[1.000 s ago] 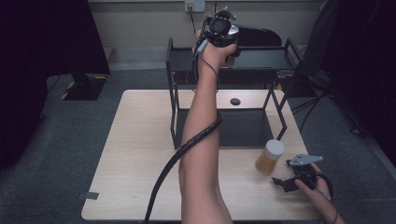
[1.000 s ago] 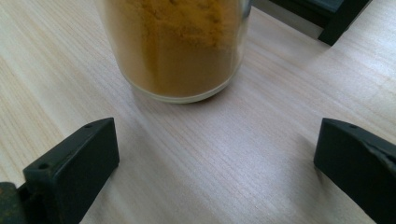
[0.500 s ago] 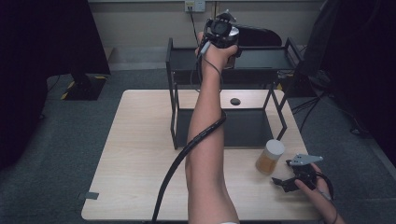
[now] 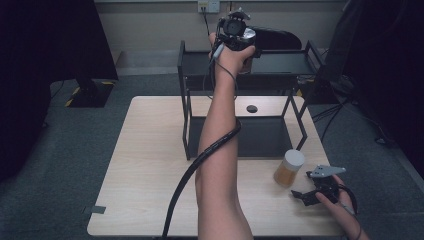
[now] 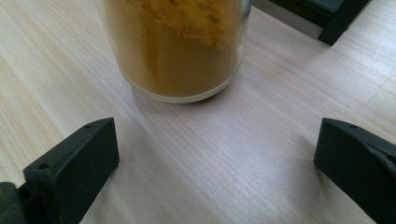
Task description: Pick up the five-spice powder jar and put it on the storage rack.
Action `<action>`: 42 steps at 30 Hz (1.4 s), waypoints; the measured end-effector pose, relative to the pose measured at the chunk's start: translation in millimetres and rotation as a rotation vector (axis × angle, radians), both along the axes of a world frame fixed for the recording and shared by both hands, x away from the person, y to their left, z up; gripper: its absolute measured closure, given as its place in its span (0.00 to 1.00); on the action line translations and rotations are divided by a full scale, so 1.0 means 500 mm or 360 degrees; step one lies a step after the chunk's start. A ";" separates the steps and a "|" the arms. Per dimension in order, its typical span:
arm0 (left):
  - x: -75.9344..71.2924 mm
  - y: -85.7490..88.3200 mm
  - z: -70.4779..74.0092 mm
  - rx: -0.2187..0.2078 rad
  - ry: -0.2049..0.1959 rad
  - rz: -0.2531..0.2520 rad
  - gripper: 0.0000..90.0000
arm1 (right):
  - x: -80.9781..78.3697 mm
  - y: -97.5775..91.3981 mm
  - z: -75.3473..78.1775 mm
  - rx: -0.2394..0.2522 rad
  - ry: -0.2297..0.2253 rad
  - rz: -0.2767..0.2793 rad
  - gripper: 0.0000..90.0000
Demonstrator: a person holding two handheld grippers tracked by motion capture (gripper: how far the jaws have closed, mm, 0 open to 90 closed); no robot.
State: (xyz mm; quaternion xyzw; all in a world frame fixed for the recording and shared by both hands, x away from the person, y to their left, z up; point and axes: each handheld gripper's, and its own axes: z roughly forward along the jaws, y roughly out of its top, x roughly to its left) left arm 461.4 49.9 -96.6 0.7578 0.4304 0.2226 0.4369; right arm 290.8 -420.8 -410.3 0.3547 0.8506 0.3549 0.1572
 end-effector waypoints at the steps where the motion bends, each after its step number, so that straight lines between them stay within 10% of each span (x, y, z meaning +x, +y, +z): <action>1: 0.000 0.000 0.000 0.0000 0.0000 0.0000 0.10 | 0.000 0.000 0.000 0.0000 0.0000 0.0000 0.00; 11: -0.039 0.025 -0.013 -0.0103 -0.0027 -0.0001 0.02 | 0.000 0.000 0.000 0.0000 0.0001 -0.0001 0.00; 42: -0.117 0.070 -0.097 -0.0141 -0.0040 -0.0234 0.02 | -0.001 0.000 0.000 -0.0001 0.0001 -0.0003 0.00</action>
